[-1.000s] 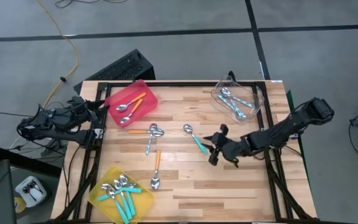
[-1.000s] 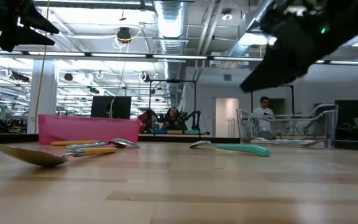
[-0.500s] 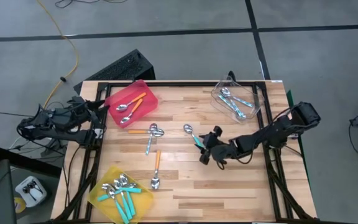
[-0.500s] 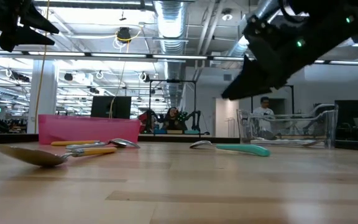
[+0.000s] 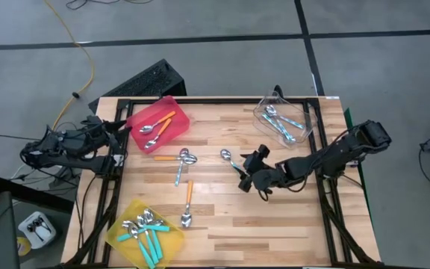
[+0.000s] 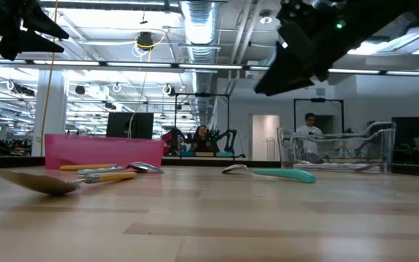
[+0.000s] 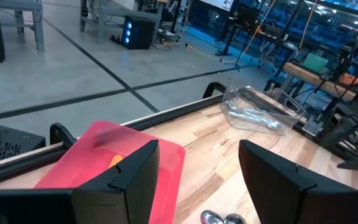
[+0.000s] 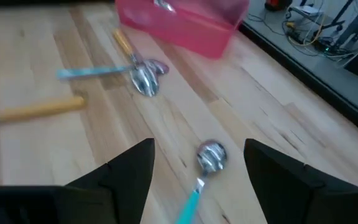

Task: Sort silverware by color (type)
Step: Put the light blue spoon into the yellow bin

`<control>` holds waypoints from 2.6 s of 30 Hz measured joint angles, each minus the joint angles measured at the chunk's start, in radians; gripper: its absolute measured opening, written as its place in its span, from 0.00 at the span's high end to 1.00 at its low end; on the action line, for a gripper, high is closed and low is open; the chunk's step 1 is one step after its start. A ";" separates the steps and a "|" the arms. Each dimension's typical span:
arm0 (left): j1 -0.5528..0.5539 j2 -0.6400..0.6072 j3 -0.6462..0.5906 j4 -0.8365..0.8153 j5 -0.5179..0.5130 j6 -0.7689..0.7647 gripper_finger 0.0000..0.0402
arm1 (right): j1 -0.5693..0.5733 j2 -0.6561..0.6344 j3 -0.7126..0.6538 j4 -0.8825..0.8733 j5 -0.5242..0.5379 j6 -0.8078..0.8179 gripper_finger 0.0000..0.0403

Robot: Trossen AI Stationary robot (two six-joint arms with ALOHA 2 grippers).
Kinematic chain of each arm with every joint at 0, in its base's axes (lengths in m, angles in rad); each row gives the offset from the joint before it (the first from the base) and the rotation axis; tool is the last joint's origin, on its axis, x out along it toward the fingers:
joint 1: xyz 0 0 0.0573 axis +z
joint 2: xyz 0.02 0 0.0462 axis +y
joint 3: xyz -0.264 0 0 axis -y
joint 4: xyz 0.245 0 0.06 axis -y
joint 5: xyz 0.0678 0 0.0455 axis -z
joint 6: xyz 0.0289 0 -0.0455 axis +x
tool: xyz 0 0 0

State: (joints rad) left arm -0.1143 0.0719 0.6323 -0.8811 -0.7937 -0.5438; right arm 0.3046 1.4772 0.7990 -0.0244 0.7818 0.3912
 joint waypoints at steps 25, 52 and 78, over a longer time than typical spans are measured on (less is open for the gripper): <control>0.000 0.000 0.000 0.000 -0.003 0.000 0.49 | -0.077 0.016 -0.262 0.502 -0.113 -0.071 0.32; 0.000 0.000 0.000 -0.001 -0.008 -0.001 0.49 | -0.099 0.483 -0.285 0.977 -0.060 -0.012 0.32; 0.000 0.000 0.000 -0.001 -0.007 -0.001 0.49 | -0.062 0.487 -0.279 0.794 -0.012 0.396 0.84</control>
State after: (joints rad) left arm -0.1143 0.0719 0.6319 -0.8818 -0.8009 -0.5446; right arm 0.2424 1.9641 0.5198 0.7698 0.7698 0.7871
